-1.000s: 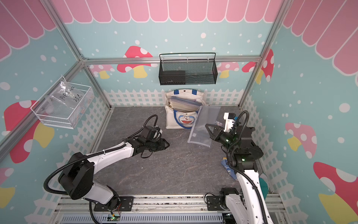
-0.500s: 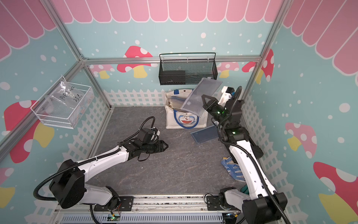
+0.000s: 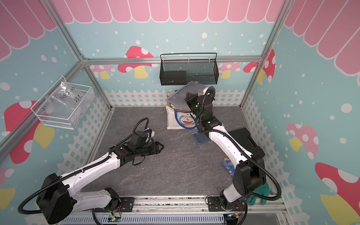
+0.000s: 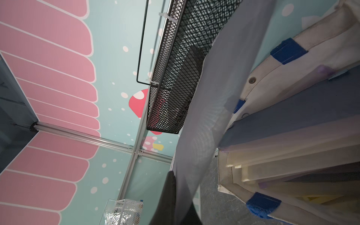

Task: Put the pencil pouch into the canvas bag
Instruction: Place the pencil pouch in the canvas bag.

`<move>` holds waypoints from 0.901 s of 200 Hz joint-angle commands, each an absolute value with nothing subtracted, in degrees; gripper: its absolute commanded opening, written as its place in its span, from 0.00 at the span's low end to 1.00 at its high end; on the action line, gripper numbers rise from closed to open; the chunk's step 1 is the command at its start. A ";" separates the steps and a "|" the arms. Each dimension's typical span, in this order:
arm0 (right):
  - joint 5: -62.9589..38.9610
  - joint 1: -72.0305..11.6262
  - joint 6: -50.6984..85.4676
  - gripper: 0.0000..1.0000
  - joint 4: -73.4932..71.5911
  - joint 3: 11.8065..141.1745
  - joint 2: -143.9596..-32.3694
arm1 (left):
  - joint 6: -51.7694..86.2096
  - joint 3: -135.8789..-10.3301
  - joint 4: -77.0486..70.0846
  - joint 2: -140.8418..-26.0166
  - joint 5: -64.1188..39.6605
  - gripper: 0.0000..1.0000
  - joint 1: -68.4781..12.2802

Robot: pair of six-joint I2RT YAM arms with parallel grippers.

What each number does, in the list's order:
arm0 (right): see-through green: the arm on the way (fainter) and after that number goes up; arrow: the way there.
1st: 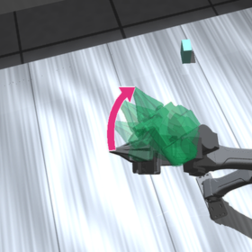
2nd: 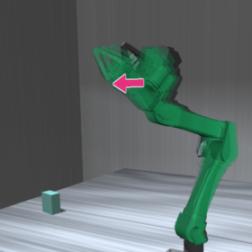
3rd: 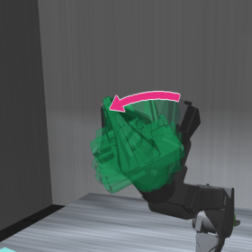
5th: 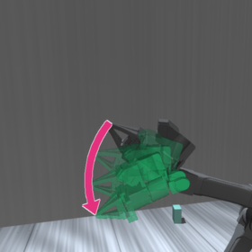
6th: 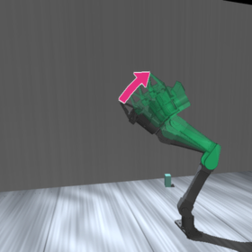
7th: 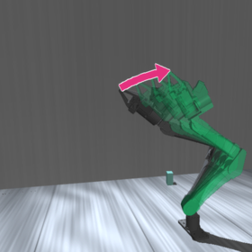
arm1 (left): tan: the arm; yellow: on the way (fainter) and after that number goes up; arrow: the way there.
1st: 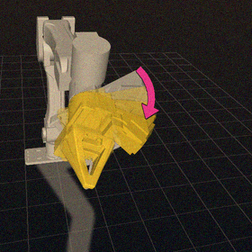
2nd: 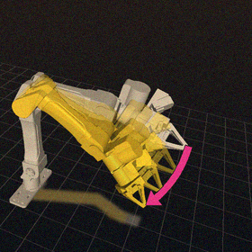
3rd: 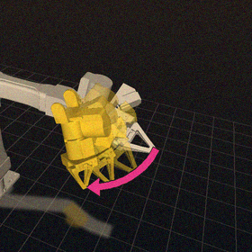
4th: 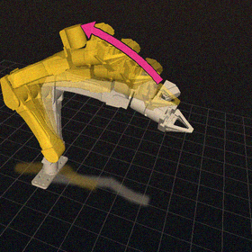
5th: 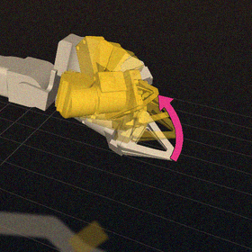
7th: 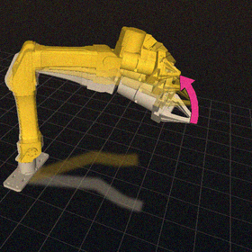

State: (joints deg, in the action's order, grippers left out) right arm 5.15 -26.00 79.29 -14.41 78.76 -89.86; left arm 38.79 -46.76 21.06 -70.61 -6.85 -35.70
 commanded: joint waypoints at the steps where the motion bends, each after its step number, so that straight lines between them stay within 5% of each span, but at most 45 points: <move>1: 8.34 -26.37 85.43 0.00 -17.68 80.00 -91.91 | 38.50 -46.05 22.45 -69.17 -5.19 0.63 -35.64; 105: 14.87 -26.80 90.89 0.00 -17.26 84.66 -101.74 | 37.70 -45.44 22.85 -68.25 -4.97 0.63 -35.28; 180: 16.54 -25.92 93.73 0.11 -15.43 89.22 -106.73 | 37.62 -44.74 23.40 -66.73 -3.73 0.63 -35.07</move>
